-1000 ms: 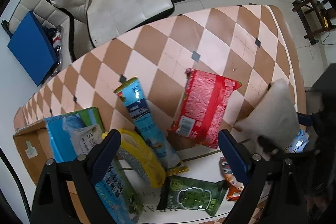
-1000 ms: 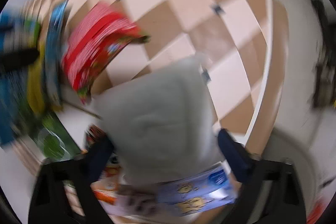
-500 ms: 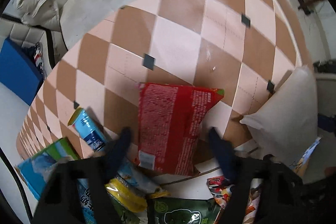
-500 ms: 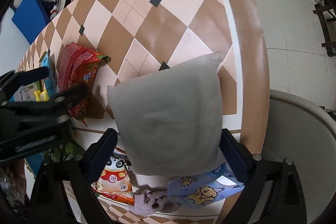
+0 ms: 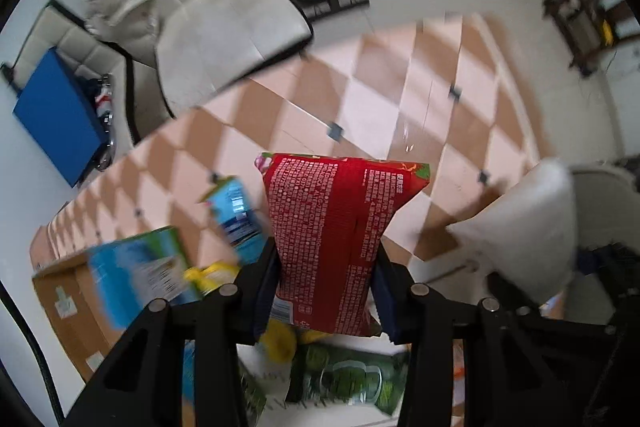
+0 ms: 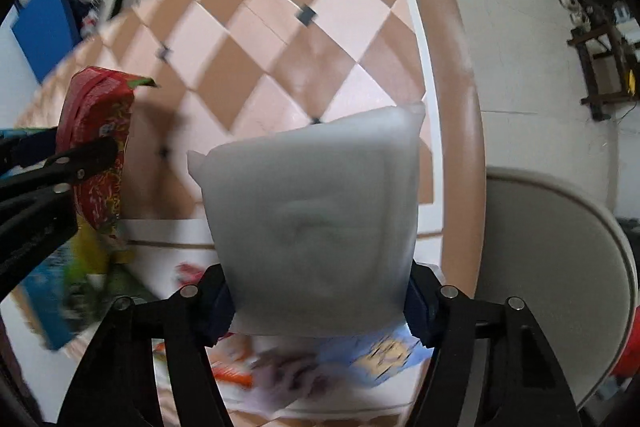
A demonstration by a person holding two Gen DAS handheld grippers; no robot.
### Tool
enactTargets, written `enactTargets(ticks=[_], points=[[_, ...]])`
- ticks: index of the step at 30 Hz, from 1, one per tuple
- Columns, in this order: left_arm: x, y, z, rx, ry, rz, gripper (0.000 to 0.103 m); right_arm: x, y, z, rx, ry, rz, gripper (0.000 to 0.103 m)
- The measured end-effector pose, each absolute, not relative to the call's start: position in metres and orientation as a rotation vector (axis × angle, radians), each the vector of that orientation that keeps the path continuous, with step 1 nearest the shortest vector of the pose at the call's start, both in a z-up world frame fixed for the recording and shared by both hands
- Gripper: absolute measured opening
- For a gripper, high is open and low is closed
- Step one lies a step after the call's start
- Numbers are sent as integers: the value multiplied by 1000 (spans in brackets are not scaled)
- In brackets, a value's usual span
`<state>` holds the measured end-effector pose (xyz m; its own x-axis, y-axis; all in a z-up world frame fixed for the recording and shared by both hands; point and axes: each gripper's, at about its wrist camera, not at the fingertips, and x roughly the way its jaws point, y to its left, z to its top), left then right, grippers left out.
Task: Organize soft objects
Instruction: 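Carry both items into the cardboard box and open both tools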
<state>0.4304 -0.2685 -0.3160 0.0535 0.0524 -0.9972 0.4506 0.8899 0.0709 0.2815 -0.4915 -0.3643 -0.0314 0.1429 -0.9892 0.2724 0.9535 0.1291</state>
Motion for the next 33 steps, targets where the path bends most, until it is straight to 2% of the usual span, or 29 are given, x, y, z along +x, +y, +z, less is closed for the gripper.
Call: enactTargets(ticks=[6,10,15,19,27,33], points=[[411,-186,-222,307,1371,-272,39,254,-426,-279,409,1496,27,70],[399,-105,-201,263,1376,-207,40,266,-327,-249,461,1435,117,70],[414,1,-226,163,1473,-129,40,300,-207,-249,471,1429,151,71],[434,44,-263,84,1551,-126,40,336,-130,-266,419,1463,139,70],[463,67,-333,7,1682,-159,40,398,-44,-335,272,1561,70,70],[468,75,-350,20,1707,-167,42,421,-25,-355,222,1590,80,73]])
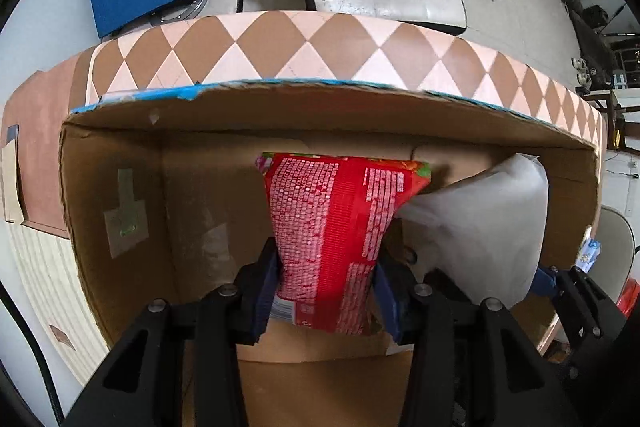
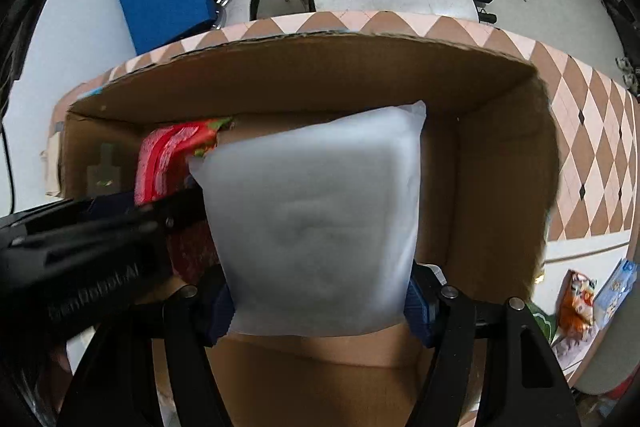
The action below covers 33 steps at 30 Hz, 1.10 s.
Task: Organize soft objects
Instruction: 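Carry both items into the cardboard box and open both tools, then grasp the yellow sponge with the left tool while the right tool grasps the blue cartoon pack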
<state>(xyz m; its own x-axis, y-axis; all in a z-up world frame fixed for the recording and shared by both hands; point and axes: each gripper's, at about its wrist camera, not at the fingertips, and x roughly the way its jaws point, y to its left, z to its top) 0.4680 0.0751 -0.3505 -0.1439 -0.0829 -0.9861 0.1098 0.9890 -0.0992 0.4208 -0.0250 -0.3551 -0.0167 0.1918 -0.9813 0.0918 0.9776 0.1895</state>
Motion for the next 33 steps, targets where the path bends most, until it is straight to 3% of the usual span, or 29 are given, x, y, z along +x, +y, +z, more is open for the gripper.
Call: enactTargets(ticks=[2,4,5,6,10,18,23,29,33], points=[[466,78,-350,-16,1707,-174,48,423,-25,-359,214,1612,86,77],[463,83,-345,-22,1696,-190,73,424,-26,-361,189,1603,82,87],[462,85,-340,-19,1685,-193,76,424,-27,-359,184,1593,80,100],[458,85,-336,-16,1677,-196,77,421,-27,-354,180,1581,82,103],[446,95,-313,-8,1621,-189,94,413,-30,-345,184,1567,80,103],[402,93,-253,34,1455,-166,100,367,-45,-311,220,1490,117,103],[383,47,-207,85,1361,-201,100,331,-88,-271,292,1418,135,103],[376,-48,-173,130,1311,-342,100,286,-215,-237,420,1332,-19,103],[393,-123,-206,170,1419,-421,100,251,-317,-248,498,1341,-198,103]])
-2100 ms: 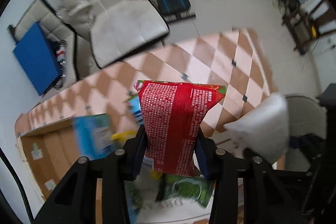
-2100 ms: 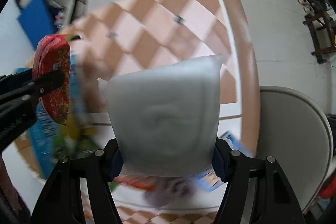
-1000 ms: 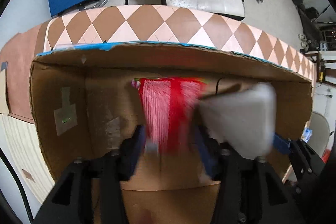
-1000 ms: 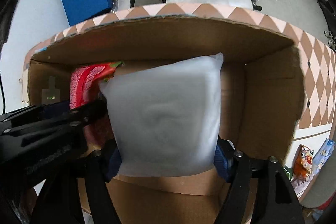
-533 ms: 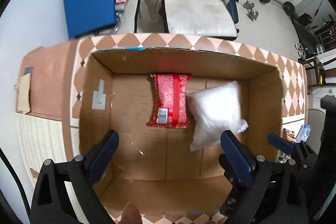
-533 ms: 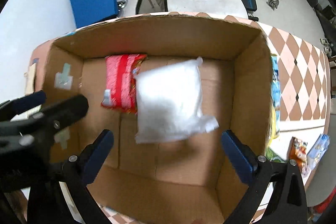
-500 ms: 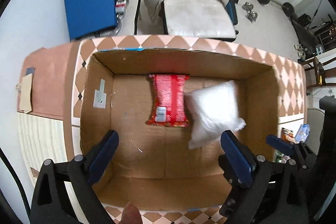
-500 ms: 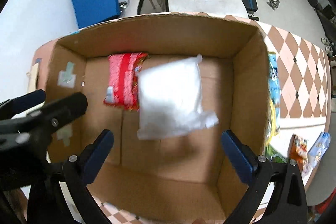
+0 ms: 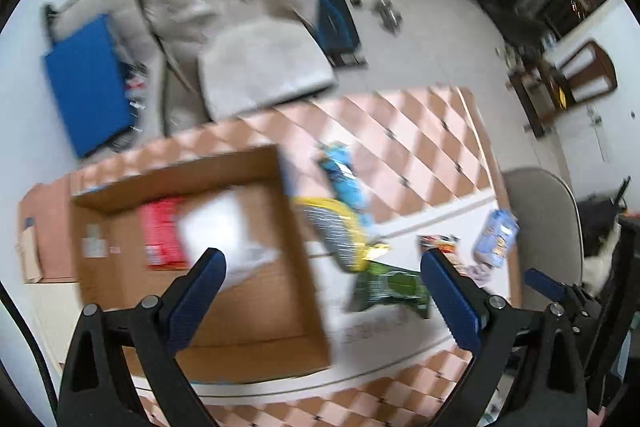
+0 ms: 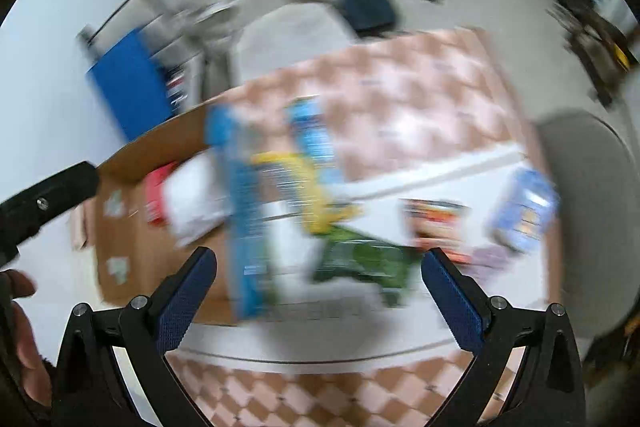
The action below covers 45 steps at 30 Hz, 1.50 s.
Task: Organize soft objects
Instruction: 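Grasp the yellow sponge with the left tool while the right tool grasps the blue cartoon pack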
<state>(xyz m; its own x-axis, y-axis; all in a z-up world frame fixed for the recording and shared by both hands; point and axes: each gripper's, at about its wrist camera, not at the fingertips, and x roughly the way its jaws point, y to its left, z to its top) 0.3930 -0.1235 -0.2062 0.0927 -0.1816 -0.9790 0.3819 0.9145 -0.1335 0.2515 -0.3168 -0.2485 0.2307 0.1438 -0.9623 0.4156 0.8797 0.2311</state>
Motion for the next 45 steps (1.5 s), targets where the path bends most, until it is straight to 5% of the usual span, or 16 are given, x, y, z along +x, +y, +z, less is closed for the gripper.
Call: enactTargets(ticks=[6,11,23,24,25,29,32,35,39,45], points=[[422,-211,-313,314,1652,-384,85,220,-438,-307,624,1403,-423,103],[417,-227,-375,443,1774,-296,84,212,-473,-353,681,1465,-461,103],[401,-222,-413,462,1827,-209,84,212,-490,-415,749,1536,-462,103],[400,-223,-413,444,1816,-223,79,214,-492,-418,766,1537,-461,103],[399,-221,-413,425,1811,-217,60,215,-493,-422,787,1536,-460,103],[402,-204,-414,319,1811,-169,35,224,-495,-436,829,1544,-473,99],[403,-192,-410,269,1792,-174,15,231,-496,-444,828,1554,-499,89],[403,-181,-406,230,1780,-182,8,233,-496,-454,853,1559,-506,63],[396,-170,-397,221,1746,-203,4,235,-486,-442,777,1532,-499,44],[380,-167,-380,185,1715,-260,4,232,-466,-413,735,1486,-443,37]])
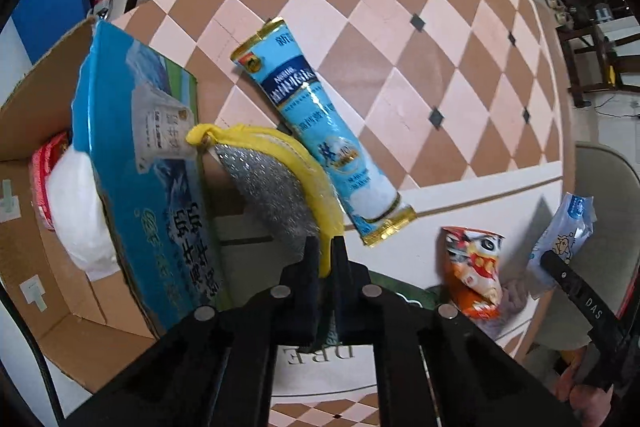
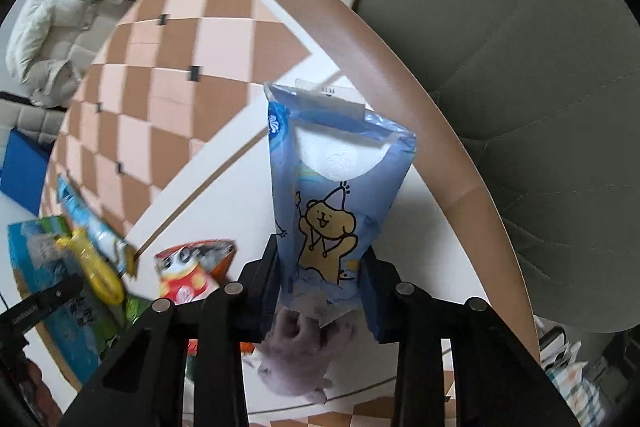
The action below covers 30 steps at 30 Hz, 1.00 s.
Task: Organize soft objects
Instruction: 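Grasp the yellow sponge with the left tool while the right tool grasps the blue cartoon pack, then lower the sponge and blue pack into the box and release both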
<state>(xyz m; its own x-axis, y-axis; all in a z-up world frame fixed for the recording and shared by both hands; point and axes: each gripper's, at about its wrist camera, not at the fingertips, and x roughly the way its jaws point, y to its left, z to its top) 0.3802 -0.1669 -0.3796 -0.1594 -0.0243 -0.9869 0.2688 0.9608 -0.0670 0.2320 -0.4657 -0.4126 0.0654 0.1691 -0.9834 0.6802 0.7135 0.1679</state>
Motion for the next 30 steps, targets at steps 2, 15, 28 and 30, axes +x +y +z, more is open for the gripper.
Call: enactTargets(ticks=[2,15,28,30], points=[[380,-166,-382,203,1703,-257,6,232,-462,-407,727,1482,-437,37],[396,-180,-438,149,1822,-166,52,228,-474,-425,770,1523,-437,47],[359,-197,-384,160,1618,-291,28,228,-449,-407,657,1488,-394,30],[348,-193,-362,151,1577,-338,28,224,-438,-392,638,1467,-361,30]])
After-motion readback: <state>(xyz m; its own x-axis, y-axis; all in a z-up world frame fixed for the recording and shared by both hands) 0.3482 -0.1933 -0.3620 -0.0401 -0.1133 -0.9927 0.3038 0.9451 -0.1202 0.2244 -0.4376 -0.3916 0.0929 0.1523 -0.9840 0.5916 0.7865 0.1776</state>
